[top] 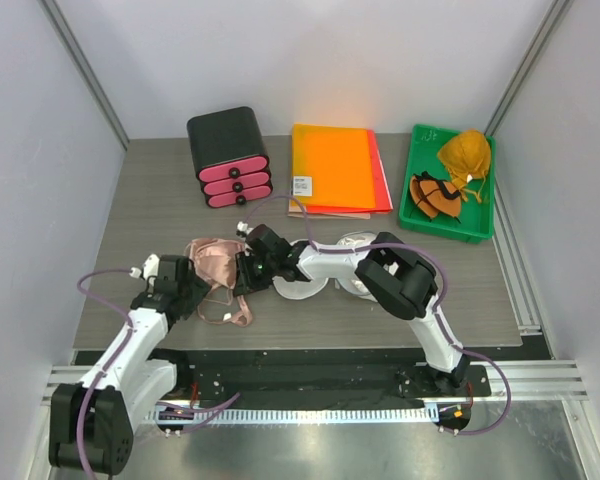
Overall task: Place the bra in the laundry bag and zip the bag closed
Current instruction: Adjust the bra at the center of the board.
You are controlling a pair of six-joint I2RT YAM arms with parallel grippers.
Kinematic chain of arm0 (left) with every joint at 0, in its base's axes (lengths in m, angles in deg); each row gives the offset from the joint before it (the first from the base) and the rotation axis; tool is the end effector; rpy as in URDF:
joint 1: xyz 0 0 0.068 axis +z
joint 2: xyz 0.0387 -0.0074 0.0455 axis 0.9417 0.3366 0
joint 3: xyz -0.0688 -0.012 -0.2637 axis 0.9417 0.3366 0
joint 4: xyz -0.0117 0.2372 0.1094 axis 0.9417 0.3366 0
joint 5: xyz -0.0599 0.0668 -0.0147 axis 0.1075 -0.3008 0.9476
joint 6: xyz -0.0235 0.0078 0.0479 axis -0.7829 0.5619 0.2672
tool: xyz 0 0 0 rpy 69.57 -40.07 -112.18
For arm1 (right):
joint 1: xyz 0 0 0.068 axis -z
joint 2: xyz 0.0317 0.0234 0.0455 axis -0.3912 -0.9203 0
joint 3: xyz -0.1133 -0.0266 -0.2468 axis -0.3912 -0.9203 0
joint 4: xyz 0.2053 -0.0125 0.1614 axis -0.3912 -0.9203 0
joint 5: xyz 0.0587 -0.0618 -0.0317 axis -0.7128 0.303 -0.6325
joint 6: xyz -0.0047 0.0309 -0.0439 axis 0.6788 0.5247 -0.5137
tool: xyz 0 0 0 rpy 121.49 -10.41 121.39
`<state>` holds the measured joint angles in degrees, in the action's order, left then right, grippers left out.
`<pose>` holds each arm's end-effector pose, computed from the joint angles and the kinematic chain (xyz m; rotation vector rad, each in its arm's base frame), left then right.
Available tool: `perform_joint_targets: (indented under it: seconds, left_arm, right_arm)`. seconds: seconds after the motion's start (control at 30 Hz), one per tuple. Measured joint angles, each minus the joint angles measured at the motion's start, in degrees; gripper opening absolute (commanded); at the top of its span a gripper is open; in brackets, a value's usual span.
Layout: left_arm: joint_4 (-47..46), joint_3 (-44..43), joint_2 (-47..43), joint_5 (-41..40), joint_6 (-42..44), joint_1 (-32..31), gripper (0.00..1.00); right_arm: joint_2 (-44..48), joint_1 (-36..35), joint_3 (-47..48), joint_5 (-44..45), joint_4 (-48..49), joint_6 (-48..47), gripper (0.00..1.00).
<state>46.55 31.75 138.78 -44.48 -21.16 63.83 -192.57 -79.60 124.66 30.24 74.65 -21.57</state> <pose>0.1584 -0.0111 0.1591 -1.1823 2.2351 -0.2111 0.2471 0.3945 0.1402 -0.5935 2.5431 1.0956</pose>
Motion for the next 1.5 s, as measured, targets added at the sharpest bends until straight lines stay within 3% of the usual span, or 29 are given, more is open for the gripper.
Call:
perform_joint_targets:
  seconds: [0.07, 0.17, 0.3, 0.43, 0.53, 0.57, 0.63, 0.77, 0.83, 0.9, 0.93, 0.97, 1.0, 1.07, 1.23, 1.33, 1.37, 1.5]
  left_arm:
    - [0.0, 0.3, -1.2, 0.6, 0.0, 0.0, 0.58]
    - [-1.2, 2.3, -6.1, 1.4, -0.3, 0.0, 0.54]
    - [-3.5, 5.3, -9.8, 3.4, -0.7, 0.0, 0.43]
    - [-6.8, 6.2, -6.9, 6.9, -0.4, 0.0, 0.36]
    - [-10.6, 6.2, -3.2, 9.9, -0.1, 0.0, 0.18]
    - [-11.9, 6.3, -2.3, 10.8, 0.1, 0.0, 0.08]
    - [-14.5, 7.0, -0.5, 12.8, 0.1, -0.3, 0.03]
    - [-18.7, 7.6, 1.9, 13.8, -1.9, -5.7, 0.0]
    - [-20.5, 7.6, 1.9, 13.0, -3.8, -11.3, 0.01]
    - [-22.1, 7.5, 1.8, 12.1, -5.2, -15.7, 0.17]
    - [-22.7, 7.3, 1.7, 11.9, -5.8, -17.8, 0.28]
    - [-22.9, 7.2, 1.6, 11.7, -6.1, -18.7, 0.47]
    - [-22.6, 6.9, 1.4, 11.3, -6.8, -19.1, 0.53]
    - [-21.4, 6.4, 0.0, 10.2, -6.9, -19.1, 0.62]
    - [-12.7, 2.7, -7.6, 5.8, -6.8, -19.1, 0.7]
    - [-5.3, -2.3, -11.6, 1.9, -6.0, -19.2, 0.87]
    - [-2.9, -4.2, -12.5, 0.4, -5.7, -19.2, 0.99]
    - [6.1, -11.3, -13.6, -8.3, -6.3, -19.2, 1.0]
  right_arm:
    - [-0.3, 0.0, 0.2, 0.6, 0.3, 0.4, 0.13]
    - [-0.7, 0.3, 0.3, 0.8, 0.3, 1.3, 0.08]
    - [-0.7, 1.7, 0.3, -0.1, 0.3, 1.6, 0.05]
    - [-0.7, 3.9, 0.3, -1.5, 0.0, 1.5, 0.04]
    - [-0.7, 5.3, 0.5, -2.9, -0.7, 1.5, 0.03]
    - [-0.7, 5.7, 0.7, -3.3, -0.9, 1.5, 0.03]
    - [-0.7, 6.1, 0.9, -4.0, -1.0, 1.5, 0.02]
    - [-0.7, 6.4, 1.2, -5.5, -1.0, 1.6, 0.02]
    - [-0.7, 6.8, 1.2, -6.1, -1.0, 1.7, 0.02]
    - [-0.7, 7.1, 1.2, -6.6, -1.1, 1.7, 0.02]
    - [-0.7, 7.3, 1.2, -7.0, -1.2, 1.7, 0.02]
    - [-0.7, 7.6, 1.2, -7.2, -1.2, 1.7, 0.02]
    - [-0.7, 8.0, 1.2, -7.5, -1.4, 1.7, 0.01]
    - [-0.6, 8.5, 1.2, -7.7, -1.9, 1.6, 0.01]
    - [0.2, 9.3, 1.2, -8.3, -3.7, 1.0, 0.01]
    - [0.7, 9.5, 1.2, -9.2, -4.0, 0.6, 0.01]
    - [0.8, 9.5, 1.2, -9.7, -4.2, 0.4, 0.01]
    - [0.9, 9.5, 1.3, -11.3, -4.7, -0.3, 0.01]
